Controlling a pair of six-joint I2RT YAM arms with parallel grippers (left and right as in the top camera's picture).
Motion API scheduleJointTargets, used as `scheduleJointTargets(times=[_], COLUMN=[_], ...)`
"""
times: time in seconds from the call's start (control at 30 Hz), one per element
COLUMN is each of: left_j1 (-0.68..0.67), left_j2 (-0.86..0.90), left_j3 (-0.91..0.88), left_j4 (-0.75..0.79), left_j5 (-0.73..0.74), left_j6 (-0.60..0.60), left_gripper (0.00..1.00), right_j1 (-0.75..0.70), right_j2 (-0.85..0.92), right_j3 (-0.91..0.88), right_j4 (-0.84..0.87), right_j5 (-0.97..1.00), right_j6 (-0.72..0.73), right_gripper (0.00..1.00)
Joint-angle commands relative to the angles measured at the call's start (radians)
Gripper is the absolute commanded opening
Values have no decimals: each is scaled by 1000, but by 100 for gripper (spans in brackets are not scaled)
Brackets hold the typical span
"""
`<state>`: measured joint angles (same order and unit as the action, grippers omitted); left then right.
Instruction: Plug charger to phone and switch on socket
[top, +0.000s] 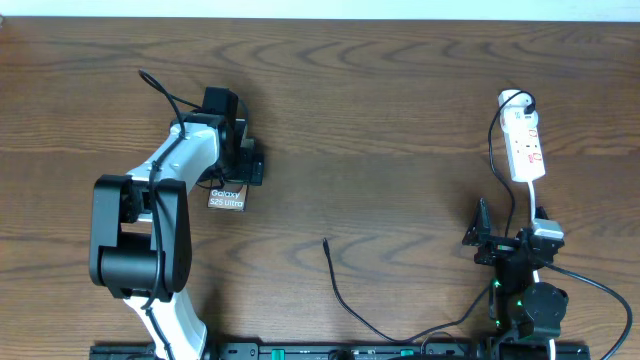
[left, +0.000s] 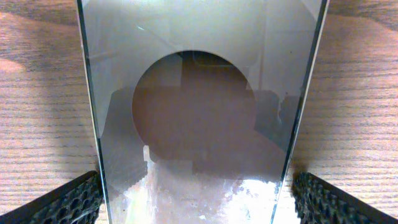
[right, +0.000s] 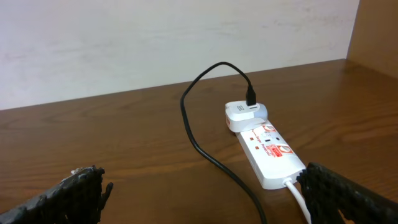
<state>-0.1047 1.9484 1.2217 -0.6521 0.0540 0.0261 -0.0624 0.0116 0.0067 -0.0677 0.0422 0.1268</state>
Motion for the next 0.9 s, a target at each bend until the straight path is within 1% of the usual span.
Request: scheduleJointTargets(times=[0.0, 0.87], left_j1=[3, 3], left_j2=[26, 26], left_j3=[-32, -32], left_j4=[-21, -35], left_j5=[-36, -37], left_j6=[3, 7], left_gripper=[98, 99], right_j1=[5, 5], right_j2=[-7, -6], right_j3=[-1, -1], right_j4=[-4, -4], right_j5=[8, 8], right_j6=[15, 15], right_gripper=[99, 99])
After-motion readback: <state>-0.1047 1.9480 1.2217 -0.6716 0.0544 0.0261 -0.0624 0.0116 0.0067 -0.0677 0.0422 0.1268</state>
